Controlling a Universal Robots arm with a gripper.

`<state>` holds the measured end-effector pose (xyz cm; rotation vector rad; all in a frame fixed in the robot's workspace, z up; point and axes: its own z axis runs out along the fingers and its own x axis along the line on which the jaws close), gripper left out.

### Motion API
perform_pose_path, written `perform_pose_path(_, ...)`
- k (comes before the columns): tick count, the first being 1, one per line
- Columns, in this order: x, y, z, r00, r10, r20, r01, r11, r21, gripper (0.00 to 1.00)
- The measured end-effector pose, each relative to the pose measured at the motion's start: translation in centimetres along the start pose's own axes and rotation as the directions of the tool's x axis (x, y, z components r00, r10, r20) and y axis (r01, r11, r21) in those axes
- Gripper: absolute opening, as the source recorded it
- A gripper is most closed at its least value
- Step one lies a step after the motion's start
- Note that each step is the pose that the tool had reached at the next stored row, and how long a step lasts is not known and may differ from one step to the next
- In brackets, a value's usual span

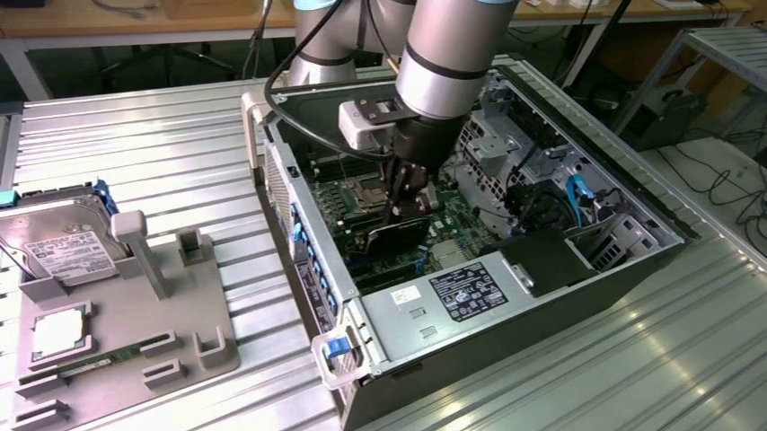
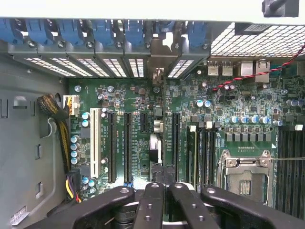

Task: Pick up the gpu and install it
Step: 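Insert the gpu into the slot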

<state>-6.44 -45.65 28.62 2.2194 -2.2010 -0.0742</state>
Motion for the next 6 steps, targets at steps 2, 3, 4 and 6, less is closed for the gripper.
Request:
perform_pose_path(2, 0.0, 0.0, 0.0, 1.0, 0.0, 0.0, 0.0, 1.0, 0.0, 0.11)
perform_pose_path(3, 0.0, 0.0, 0.0, 1.0, 0.0, 0.0, 0.0, 1.0, 0.0001, 0.11)
perform_pose_path(4, 0.0, 0.0, 0.0, 1.0, 0.0, 0.0, 0.0, 1.0, 0.0001, 0.11)
perform_pose_path(6, 0.0, 0.0, 0.0, 1.0, 0.0, 0.0, 0.0, 1.0, 0.0001, 0.11)
